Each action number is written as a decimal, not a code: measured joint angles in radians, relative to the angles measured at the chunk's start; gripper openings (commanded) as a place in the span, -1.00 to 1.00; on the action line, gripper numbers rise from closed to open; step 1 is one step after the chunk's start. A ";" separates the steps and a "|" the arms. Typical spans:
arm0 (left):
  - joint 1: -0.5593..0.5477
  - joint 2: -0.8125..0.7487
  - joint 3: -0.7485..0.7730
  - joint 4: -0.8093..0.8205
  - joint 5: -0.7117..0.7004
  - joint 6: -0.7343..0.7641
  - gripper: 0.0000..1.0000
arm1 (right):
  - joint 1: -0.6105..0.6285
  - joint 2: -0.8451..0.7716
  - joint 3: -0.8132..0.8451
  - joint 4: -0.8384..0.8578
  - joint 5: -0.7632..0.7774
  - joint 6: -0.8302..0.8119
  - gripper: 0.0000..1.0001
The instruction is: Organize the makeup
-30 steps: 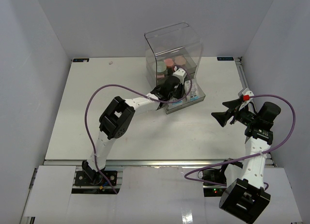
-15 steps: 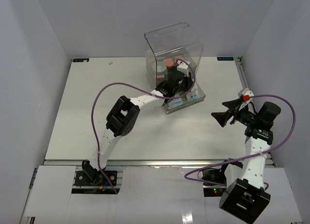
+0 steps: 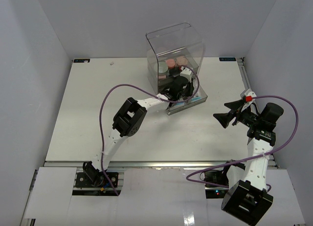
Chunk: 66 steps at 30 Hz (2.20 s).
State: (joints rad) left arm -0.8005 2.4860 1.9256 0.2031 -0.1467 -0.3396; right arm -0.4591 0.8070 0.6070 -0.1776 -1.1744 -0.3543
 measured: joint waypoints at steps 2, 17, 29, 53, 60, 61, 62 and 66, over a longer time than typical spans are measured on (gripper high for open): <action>0.000 0.000 0.000 0.001 0.000 0.002 -0.31 | 0.000 0.000 0.000 0.000 0.000 0.000 0.84; -0.049 -0.105 -0.023 -0.011 0.008 0.045 -0.06 | -0.005 0.000 0.000 0.000 -0.001 0.003 0.84; -0.079 -0.073 0.115 0.009 -0.028 0.095 -0.03 | -0.013 0.000 0.000 0.000 -0.006 0.003 0.84; -0.058 0.130 0.164 0.008 -0.172 0.248 0.11 | -0.021 0.000 0.000 0.000 -0.011 0.006 0.84; -0.058 0.099 0.131 0.007 -0.128 0.254 0.22 | -0.026 0.003 0.000 0.000 -0.014 0.007 0.84; -0.058 0.095 0.131 0.002 -0.117 0.254 0.23 | -0.026 0.003 0.000 0.000 -0.015 0.007 0.84; -0.059 0.090 0.131 -0.005 -0.106 0.253 0.23 | -0.026 0.003 0.000 0.000 -0.015 0.007 0.84; -0.063 0.052 0.130 -0.023 -0.060 0.253 0.21 | -0.030 0.003 0.000 0.000 -0.019 0.007 0.84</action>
State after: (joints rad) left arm -0.8630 2.5378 2.0551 0.1805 -0.2067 -0.0870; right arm -0.4886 0.8097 0.6067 -0.1776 -1.1932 -0.3477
